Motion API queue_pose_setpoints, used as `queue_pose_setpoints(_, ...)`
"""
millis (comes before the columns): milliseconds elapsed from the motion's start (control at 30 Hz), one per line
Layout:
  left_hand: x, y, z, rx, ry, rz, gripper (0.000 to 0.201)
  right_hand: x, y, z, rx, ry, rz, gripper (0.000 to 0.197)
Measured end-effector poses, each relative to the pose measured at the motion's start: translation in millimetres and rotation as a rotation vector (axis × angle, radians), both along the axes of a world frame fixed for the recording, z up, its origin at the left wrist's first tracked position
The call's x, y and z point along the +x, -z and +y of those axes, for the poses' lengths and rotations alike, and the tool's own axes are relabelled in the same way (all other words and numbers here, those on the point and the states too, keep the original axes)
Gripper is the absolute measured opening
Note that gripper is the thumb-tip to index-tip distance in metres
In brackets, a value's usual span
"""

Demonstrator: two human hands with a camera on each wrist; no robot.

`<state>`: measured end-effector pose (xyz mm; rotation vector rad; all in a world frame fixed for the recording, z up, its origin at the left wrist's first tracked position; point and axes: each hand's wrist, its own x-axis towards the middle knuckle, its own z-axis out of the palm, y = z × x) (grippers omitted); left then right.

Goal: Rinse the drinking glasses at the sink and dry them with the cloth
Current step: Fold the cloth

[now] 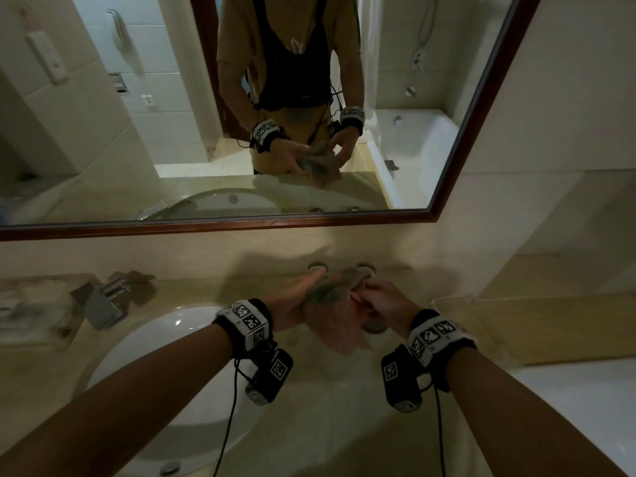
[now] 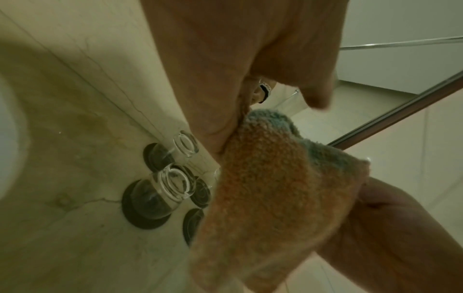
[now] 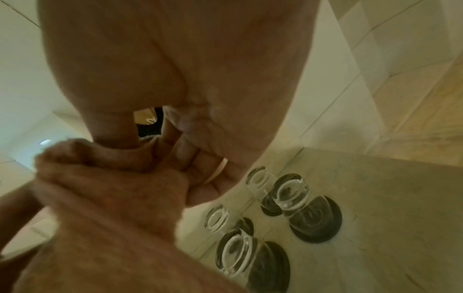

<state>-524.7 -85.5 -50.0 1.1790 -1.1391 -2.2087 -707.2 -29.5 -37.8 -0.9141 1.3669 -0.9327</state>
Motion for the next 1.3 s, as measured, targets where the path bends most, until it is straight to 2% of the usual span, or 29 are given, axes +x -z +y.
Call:
queue_pose_setpoints(100,0,6,3,-0.066,-0.011,0.003,0.048,-2,0,-2,-0.032,0.038,0.025,0.021)
queue_pose_setpoints(200,-1,7,5,-0.061,-0.089,-0.012,0.038,-3,3,-1,-0.08,0.065,0.122,0.014)
queue_pose_setpoints(300,-2,5,9,-0.073,-0.081,0.023,0.042,-1,2,-1,-0.022,0.112,0.049,0.037)
queue_pose_setpoints(367,-1,4,10,-0.045,-0.112,0.052,0.037,1,2,-1,0.033,0.118,-0.01,0.049)
queue_pose_setpoints(400,-1,3,10,-0.032,-0.142,0.052,0.031,2,3,0,0.016,0.116,-0.008,0.043)
queue_pose_setpoints(467,-1,4,8,-0.022,-0.185,0.047,0.02,5,7,3,-0.067,0.107,0.008,0.016)
queue_pose_setpoints(600,0,2,13,0.047,-0.093,0.044,0.013,4,25,8,-0.097,0.117,-0.017,0.026)
queue_pose_setpoints(700,4,7,16,0.058,-0.032,-0.003,0.014,-3,39,10,-0.114,0.231,0.026,0.023)
queue_pose_setpoints(767,4,12,17,0.051,-0.038,-0.051,0.017,-7,43,13,-0.084,0.255,-0.031,0.022)
queue_pose_setpoints(900,0,22,18,0.029,-0.097,-0.124,0.026,-11,40,22,0.003,0.089,-0.146,0.031)
queue_pose_setpoints(967,-2,22,18,0.038,-0.072,-0.115,0.027,-14,42,24,0.028,0.122,-0.119,0.027)
queue_pose_setpoints(1067,0,21,17,0.049,-0.037,-0.038,0.031,-19,47,21,-0.049,0.214,0.089,0.018)
queue_pose_setpoints(1100,-1,21,17,0.054,-0.048,0.002,0.035,-21,50,19,-0.085,0.215,0.126,0.019)
queue_pose_setpoints(1167,-3,21,15,0.023,-0.08,0.035,0.041,-24,53,20,-0.148,0.194,0.082,0.023)
queue_pose_setpoints(1300,-7,26,9,-0.24,-0.111,-0.116,0.038,-30,51,18,-0.186,0.191,0.09,0.056)
